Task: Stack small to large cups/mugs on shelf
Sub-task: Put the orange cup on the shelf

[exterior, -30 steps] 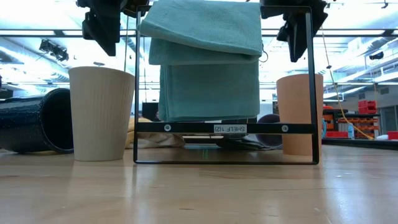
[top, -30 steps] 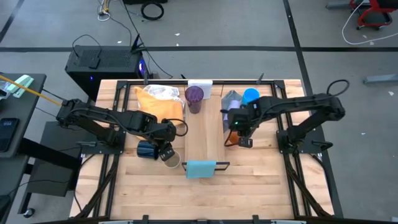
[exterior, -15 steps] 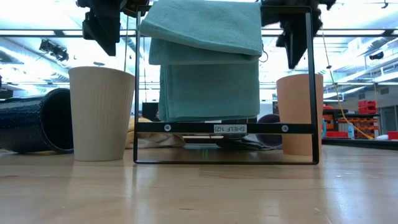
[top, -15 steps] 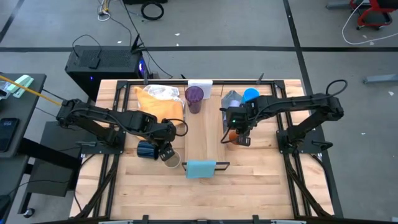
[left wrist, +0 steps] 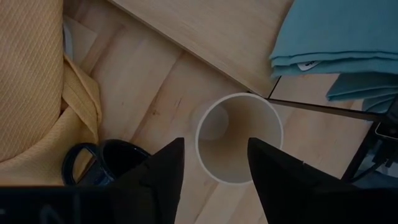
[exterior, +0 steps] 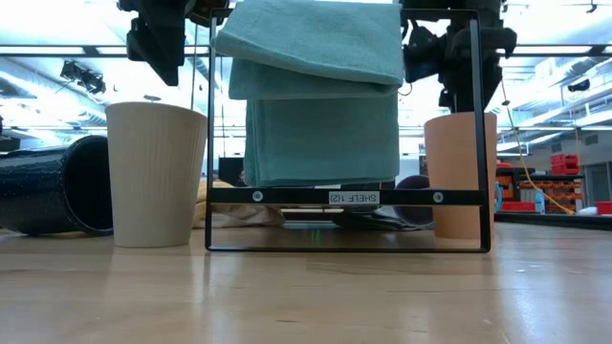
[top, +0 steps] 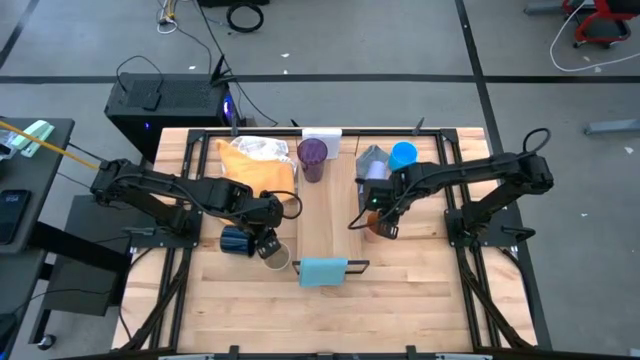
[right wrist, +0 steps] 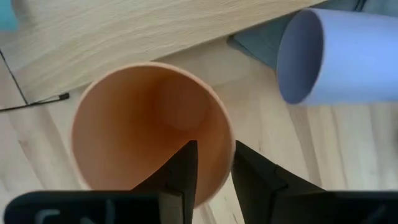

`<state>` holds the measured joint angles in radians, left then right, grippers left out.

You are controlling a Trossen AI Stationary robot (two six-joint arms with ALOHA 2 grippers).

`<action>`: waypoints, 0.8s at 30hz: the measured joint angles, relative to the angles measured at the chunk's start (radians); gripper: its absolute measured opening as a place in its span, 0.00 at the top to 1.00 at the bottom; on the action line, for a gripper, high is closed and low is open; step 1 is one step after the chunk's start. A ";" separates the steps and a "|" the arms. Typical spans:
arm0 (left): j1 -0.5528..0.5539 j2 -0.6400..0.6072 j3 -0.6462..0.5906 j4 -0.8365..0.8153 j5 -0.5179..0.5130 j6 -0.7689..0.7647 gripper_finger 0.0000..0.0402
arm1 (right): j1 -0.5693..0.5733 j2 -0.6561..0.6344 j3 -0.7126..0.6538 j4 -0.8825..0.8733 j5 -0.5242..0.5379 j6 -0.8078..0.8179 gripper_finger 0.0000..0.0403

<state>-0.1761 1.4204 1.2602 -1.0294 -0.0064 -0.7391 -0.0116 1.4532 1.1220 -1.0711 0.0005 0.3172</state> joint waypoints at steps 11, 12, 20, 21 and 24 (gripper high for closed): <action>0.000 0.000 0.000 0.000 0.000 0.000 0.55 | 0.001 0.000 -0.017 0.032 0.025 0.023 0.97; 0.000 0.000 0.000 0.000 0.000 0.000 0.55 | 0.001 -0.001 -0.017 0.030 0.030 0.024 0.98; 0.000 0.000 0.000 0.000 0.000 0.002 0.54 | -0.001 -0.038 0.050 -0.022 0.044 0.023 0.99; 0.000 0.000 0.000 0.000 0.000 0.002 0.54 | -0.004 -0.043 0.079 -0.040 0.044 0.022 0.99; 0.000 0.000 0.000 0.000 0.000 0.003 0.54 | -0.012 -0.044 0.177 -0.100 0.066 0.018 0.99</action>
<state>-0.1761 1.4200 1.2602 -1.0294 -0.0065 -0.7361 -0.0237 1.4094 1.2992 -1.1713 0.0666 0.3349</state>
